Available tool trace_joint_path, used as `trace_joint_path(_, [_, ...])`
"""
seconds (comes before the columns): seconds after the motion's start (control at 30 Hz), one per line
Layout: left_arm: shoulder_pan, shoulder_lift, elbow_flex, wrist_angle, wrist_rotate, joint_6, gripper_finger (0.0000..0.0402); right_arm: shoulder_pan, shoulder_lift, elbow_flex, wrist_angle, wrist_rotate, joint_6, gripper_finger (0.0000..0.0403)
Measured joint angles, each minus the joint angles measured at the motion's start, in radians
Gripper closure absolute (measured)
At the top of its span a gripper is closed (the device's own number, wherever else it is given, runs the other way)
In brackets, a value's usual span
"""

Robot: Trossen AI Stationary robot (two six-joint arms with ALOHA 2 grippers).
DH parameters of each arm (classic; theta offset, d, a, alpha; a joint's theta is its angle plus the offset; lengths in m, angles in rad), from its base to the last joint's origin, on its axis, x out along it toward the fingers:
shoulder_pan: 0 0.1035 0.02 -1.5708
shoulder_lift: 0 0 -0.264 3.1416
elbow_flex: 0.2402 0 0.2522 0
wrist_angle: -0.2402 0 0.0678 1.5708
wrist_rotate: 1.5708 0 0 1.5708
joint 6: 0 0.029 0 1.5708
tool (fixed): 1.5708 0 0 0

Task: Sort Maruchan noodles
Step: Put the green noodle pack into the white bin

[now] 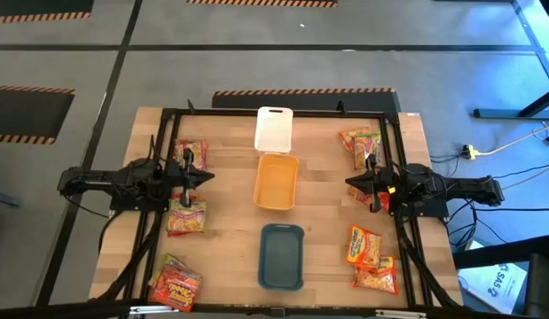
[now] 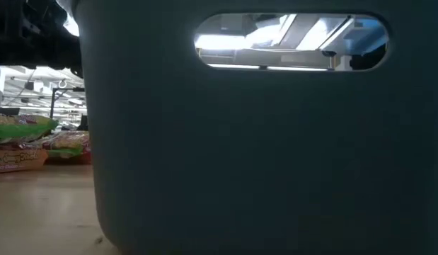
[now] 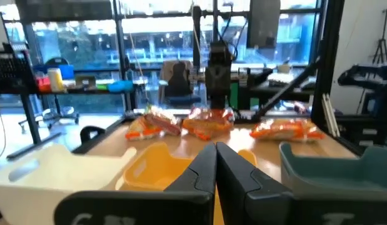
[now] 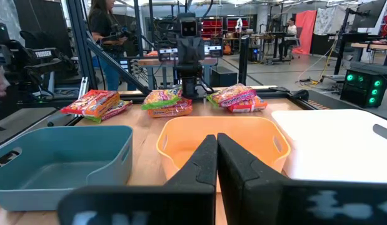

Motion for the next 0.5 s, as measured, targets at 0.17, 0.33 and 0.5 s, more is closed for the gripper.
trace_joint_path(0.17, [0.0, 0.0, 0.0, 0.103, -0.056, -0.03, 0.0401, 0.0, 0.0, -0.001, 0.012, 0.016, -0.037, 0.0402])
trace_joint_path(0.33, [0.001, 0.0, 0.0, 0.171, -0.242, -0.057, 0.0401, 0.001, 0.0, -0.002, 0.12, 0.024, 0.065, 0.0402])
trace_joint_path(0.5, [0.03, 0.0, 0.0, 0.18, -0.288, -0.002, 0.0401, 0.0, 0.012, -0.002, 0.266, 0.206, 0.052, 0.0402])
